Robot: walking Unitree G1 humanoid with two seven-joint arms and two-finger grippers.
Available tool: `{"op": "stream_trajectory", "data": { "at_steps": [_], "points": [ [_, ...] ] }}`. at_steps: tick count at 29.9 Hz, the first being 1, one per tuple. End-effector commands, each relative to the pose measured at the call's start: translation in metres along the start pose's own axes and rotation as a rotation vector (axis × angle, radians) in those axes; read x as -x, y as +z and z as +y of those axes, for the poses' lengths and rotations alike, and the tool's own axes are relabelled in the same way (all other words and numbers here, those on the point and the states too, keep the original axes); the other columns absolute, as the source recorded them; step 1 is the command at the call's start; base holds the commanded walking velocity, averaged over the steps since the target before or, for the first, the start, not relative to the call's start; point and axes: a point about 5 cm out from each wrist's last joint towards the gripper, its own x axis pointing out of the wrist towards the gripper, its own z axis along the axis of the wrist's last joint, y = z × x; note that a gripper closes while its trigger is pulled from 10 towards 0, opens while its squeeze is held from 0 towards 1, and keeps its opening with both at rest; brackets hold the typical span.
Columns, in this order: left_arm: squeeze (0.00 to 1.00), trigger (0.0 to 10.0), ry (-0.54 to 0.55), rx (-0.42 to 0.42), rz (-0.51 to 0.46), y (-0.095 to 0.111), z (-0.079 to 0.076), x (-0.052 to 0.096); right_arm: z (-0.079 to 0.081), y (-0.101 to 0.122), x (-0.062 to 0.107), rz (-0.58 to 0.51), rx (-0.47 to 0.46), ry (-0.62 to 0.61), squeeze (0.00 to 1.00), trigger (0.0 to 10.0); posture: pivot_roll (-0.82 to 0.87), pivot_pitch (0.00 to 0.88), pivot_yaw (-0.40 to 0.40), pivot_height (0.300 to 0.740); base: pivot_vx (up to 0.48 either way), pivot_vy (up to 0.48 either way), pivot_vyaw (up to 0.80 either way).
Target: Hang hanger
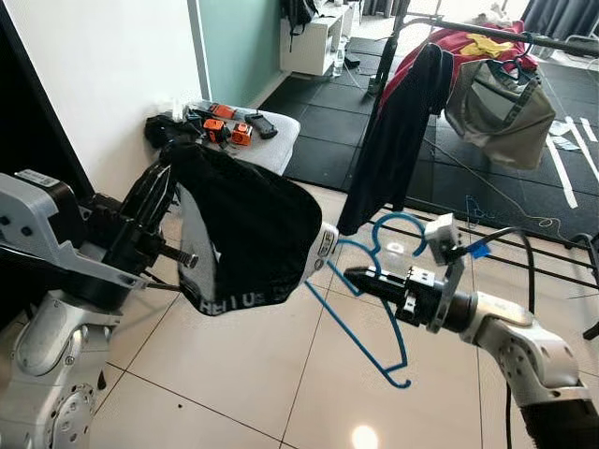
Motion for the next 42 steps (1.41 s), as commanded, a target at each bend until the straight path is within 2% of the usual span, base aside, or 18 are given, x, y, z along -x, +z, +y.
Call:
{"op": "stream_trajectory", "data": {
  "at_steps": [1,3,4,6,8,10,16,21,25,28,31,32,34,35,36,38,39,42],
  "points": [
    [0.00,0.0,0.062,-0.063,0.068,-0.007,0.011,0.004,0.004,0.016,0.002,-0.073,0.000,0.049,0.00,10.0,-0.05,0.107,-0.016,0.740,0.000,0.000,0.00],
    [0.00,0.0,0.084,-0.081,0.087,-0.010,0.014,0.005,0.006,0.020,0.002,-0.091,-0.003,0.073,0.00,10.0,-0.05,0.107,-0.016,0.740,0.000,0.000,0.00],
    [0.00,0.0,0.136,-0.119,0.110,-0.012,0.019,0.006,0.012,0.026,0.005,-0.104,-0.011,0.136,0.00,10.0,-0.05,0.103,-0.016,0.740,0.000,0.000,0.00],
    [0.00,0.0,0.136,-0.119,0.110,-0.012,0.019,0.006,0.012,0.026,0.005,-0.104,-0.011,0.136,0.00,10.0,-0.05,0.103,-0.016,0.740,0.000,0.000,0.00],
    [0.00,0.0,0.183,-0.150,0.125,-0.014,0.023,0.006,0.018,0.028,0.009,-0.101,-0.017,0.195,0.00,10.0,-0.05,0.103,-0.016,0.740,0.000,0.000,0.00],
    [0.00,0.0,0.275,-0.189,0.139,-0.014,0.033,0.008,0.025,0.027,0.016,-0.061,-0.026,0.275,0.00,10.0,-0.06,0.105,-0.016,0.740,0.000,0.000,0.00],
    [0.00,0.0,0.373,-0.210,0.153,-0.014,0.043,0.012,0.026,0.028,0.022,-0.054,-0.039,0.287,0.00,10.0,-0.06,0.111,-0.015,0.740,0.000,0.000,0.00],
    [0.00,0.0,0.394,-0.216,0.181,-0.020,0.041,0.012,0.021,0.029,0.023,-0.060,-0.039,0.256,0.00,10.0,-0.05,0.111,-0.017,0.740,0.000,0.000,0.00],
    [0.00,0.0,0.375,-0.191,0.262,-0.036,0.033,0.014,0.023,0.033,0.023,-0.089,-0.054,0.272,0.00,10.0,-0.06,0.112,-0.015,0.740,0.000,0.000,0.00],
    [0.00,0.0,0.284,-0.113,0.321,-0.050,0.013,0.011,0.023,0.040,0.023,-0.143,-0.056,0.276,0.00,10.0,-0.06,0.114,-0.013,0.740,0.000,0.000,0.00],
    [0.00,0.0,0.245,-0.095,0.334,-0.052,0.007,0.011,0.022,0.043,0.023,-0.162,-0.056,0.269,0.00,10.0,-0.06,0.114,-0.013,0.740,0.000,0.000,0.00],
    [0.00,3.9,0.134,-0.045,0.385,-0.060,-0.011,0.012,0.020,0.048,0.022,-0.199,-0.058,0.259,0.00,10.0,-0.06,0.116,-0.012,0.740,0.000,0.000,0.00],
    [0.00,3.9,0.105,-0.039,0.400,-0.063,-0.015,0.013,0.020,0.049,0.022,-0.206,-0.058,0.255,0.00,10.0,-0.06,0.116,-0.012,0.740,0.000,0.000,0.00],
    [0.00,10.0,0.087,-0.037,0.405,-0.064,-0.018,0.013,0.019,0.048,0.020,-0.198,-0.051,0.245,0.00,10.0,-0.06,0.116,-0.013,0.740,0.000,0.000,0.00],
    [0.87,10.0,0.088,-0.047,0.400,-0.062,-0.018,0.013,0.018,0.047,0.019,-0.191,-0.047,0.237,0.00,10.0,-0.06,0.118,-0.013,0.740,0.000,0.000,0.00],
    [0.87,10.0,0.091,-0.053,0.395,-0.062,-0.017,0.013,0.018,0.046,0.018,-0.187,-0.045,0.233,0.00,10.0,-0.06,0.118,-0.013,0.740,0.000,0.000,0.00],
    [1.00,10.0,0.080,-0.061,0.389,-0.060,-0.017,0.012,0.017,0.046,0.018,-0.184,-0.043,0.226,0.00,10.0,-0.05,0.117,-0.016,0.740,0.000,0.000,0.00],
    [1.00,10.0,0.037,-0.092,0.379,-0.055,-0.017,0.012,0.013,0.047,0.017,-0.181,-0.031,0.192,0.00,10.0,-0.06,0.120,-0.016,0.740,0.000,0.000,0.00]
  ]
}}
